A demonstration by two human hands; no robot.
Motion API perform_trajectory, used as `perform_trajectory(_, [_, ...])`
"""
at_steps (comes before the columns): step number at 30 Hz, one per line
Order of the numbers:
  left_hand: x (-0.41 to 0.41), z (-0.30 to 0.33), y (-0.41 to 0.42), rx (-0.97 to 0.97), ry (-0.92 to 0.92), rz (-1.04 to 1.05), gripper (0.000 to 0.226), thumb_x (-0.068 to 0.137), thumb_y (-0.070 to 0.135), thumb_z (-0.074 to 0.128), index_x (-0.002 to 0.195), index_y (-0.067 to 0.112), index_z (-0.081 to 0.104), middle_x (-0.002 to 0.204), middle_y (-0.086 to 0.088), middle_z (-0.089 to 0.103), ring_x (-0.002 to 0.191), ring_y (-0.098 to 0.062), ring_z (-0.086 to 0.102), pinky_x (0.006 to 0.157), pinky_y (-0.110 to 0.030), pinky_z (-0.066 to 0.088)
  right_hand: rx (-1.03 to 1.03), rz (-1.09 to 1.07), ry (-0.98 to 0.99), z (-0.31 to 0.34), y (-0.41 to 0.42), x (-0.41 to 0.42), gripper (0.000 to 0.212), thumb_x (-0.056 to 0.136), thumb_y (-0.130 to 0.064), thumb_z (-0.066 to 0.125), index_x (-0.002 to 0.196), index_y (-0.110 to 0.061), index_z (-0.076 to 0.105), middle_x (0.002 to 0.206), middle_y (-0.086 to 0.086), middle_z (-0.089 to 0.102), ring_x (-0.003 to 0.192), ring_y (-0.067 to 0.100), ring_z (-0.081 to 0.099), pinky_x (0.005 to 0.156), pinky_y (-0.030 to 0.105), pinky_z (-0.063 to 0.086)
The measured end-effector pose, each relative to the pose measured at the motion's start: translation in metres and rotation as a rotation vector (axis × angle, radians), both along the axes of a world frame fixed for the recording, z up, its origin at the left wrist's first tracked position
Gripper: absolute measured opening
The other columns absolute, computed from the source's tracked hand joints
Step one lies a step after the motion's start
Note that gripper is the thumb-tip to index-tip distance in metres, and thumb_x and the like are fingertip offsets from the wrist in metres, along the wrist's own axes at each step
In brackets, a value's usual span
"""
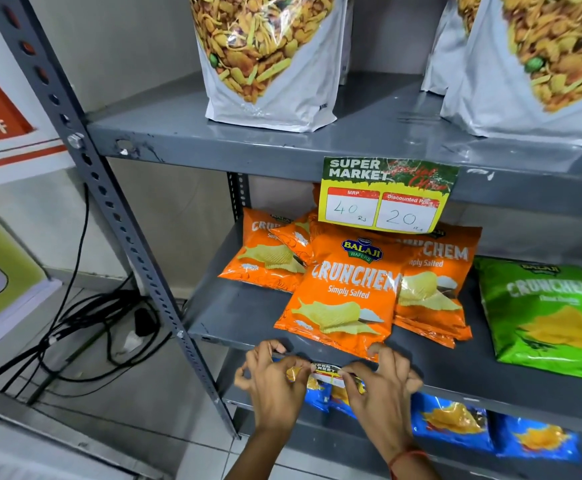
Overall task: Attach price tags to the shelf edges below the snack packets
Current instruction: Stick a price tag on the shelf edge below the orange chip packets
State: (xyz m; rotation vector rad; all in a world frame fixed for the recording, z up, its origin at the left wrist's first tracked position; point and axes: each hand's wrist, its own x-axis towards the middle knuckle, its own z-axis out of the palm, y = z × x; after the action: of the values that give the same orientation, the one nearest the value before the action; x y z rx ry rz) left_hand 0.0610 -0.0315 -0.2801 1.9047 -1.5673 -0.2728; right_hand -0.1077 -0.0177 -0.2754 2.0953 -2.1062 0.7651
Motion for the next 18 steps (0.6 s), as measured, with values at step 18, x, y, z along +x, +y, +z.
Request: perform_trajectory(18, [0.012,-0.009,0.009,0.008,-0.019,0.106,0.014,0.073,0.039,0.076,0.084,0.036,0.067,0.099,0.004,0.053,0.101,-0.018,0.040,0.082,-0.040,0.021,0.077,-0.097,-0.040,0.002,0.008,-0.024,0.039,0.063,-0.041,0.085,0.095,-0.030,0.067,0.098,-0.003,0.057,0.094,0.019,0.042,0.071,0.037,0.031])
